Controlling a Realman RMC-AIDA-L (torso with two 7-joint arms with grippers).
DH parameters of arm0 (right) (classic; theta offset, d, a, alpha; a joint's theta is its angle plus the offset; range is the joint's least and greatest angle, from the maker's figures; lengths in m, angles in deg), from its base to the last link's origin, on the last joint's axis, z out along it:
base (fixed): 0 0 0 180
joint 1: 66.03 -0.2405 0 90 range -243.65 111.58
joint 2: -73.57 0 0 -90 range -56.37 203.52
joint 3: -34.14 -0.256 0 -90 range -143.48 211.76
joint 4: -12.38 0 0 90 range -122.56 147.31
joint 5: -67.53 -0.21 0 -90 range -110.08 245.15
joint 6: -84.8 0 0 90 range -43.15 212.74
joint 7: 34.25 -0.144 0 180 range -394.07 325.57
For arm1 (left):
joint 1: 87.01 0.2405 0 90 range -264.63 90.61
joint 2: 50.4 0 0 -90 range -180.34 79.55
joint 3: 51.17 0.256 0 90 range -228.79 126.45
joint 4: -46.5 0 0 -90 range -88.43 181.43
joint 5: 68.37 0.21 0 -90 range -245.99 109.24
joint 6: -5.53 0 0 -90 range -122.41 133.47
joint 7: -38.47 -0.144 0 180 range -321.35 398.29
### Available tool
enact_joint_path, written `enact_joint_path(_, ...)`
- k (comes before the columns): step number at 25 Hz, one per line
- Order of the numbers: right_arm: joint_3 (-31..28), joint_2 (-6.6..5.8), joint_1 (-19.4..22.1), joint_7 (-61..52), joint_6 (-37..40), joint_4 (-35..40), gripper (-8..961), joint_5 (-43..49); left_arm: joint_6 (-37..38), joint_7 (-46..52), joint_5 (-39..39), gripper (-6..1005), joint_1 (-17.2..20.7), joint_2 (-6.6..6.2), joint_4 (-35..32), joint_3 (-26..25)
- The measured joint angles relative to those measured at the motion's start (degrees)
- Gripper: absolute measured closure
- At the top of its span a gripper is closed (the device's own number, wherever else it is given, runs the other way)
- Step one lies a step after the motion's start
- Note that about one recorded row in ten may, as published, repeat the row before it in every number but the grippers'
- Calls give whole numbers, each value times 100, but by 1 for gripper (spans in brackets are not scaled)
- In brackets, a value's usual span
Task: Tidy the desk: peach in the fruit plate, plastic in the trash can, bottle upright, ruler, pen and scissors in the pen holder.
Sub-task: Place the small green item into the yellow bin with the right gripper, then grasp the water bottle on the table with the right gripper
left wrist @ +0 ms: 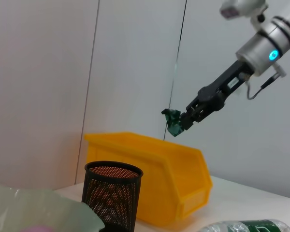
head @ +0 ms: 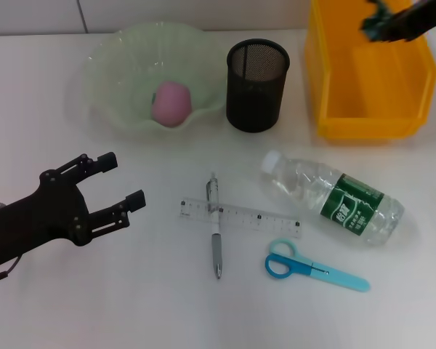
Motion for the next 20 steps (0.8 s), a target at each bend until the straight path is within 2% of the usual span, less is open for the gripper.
enact_joint_path(3,-11,44,70,-23,-535,-331,647,350,0,-5,0,171,-10,0,3,0)
enact_joint_path(4,16,69,76,-28,-850,-665,647,450,-1,-8,0,171,-24,2,7,-1)
enact_joint_path(9,36,80,-13,-33,-1264,-1283,577,482,0,0,0,171,-99,-11,15,3)
enact_joint_path(16,63,93,-55,-26,-1226,-1238,328,419,24,12,0,172,-97,-19,16,8)
enact_joint_path(20,67,91,-32,-25,-397,-574,254,7,33,19,0,172,-71,-19,-9,9)
